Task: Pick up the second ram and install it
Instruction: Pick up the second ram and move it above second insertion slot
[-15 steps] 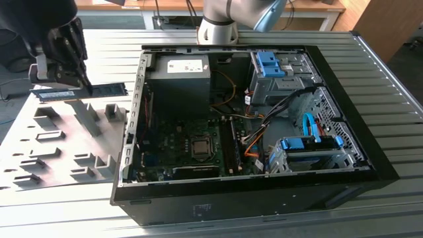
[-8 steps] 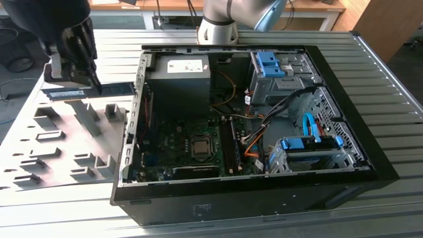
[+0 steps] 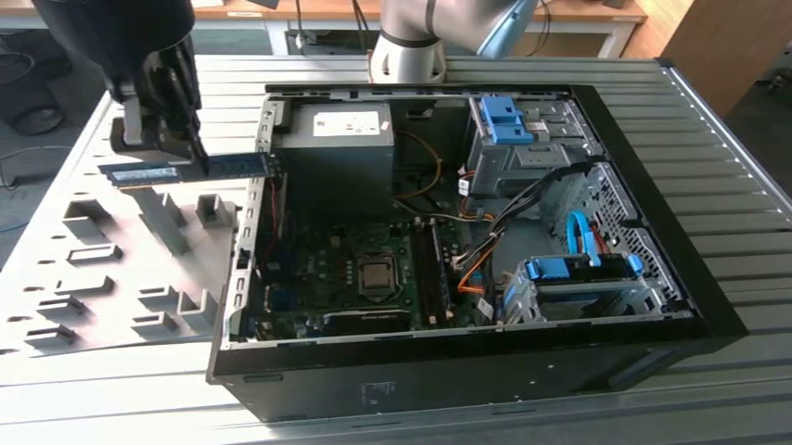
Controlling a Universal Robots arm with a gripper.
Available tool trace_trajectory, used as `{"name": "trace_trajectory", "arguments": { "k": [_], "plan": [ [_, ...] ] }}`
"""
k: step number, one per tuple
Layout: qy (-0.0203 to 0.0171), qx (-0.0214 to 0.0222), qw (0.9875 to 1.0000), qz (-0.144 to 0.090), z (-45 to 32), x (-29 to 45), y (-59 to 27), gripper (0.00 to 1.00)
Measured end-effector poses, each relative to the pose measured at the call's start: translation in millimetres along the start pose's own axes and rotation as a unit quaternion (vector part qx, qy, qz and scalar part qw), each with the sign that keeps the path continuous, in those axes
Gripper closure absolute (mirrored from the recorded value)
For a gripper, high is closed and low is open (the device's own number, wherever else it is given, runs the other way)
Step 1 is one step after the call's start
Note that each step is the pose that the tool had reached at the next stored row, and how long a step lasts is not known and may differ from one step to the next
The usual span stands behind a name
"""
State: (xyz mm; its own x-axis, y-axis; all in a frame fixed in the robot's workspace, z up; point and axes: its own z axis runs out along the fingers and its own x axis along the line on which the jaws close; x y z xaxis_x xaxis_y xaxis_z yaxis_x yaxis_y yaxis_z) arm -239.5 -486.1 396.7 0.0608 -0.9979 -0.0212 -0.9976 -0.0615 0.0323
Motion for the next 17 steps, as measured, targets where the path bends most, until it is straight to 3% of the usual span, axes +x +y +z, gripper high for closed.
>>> {"name": "trace_trajectory", "arguments": {
  "k": [17],
  "plan": [
    [0.0000,0.0000,1.0000,0.000,-1.0,-0.3,-33.5,0.86]
  ]
}}
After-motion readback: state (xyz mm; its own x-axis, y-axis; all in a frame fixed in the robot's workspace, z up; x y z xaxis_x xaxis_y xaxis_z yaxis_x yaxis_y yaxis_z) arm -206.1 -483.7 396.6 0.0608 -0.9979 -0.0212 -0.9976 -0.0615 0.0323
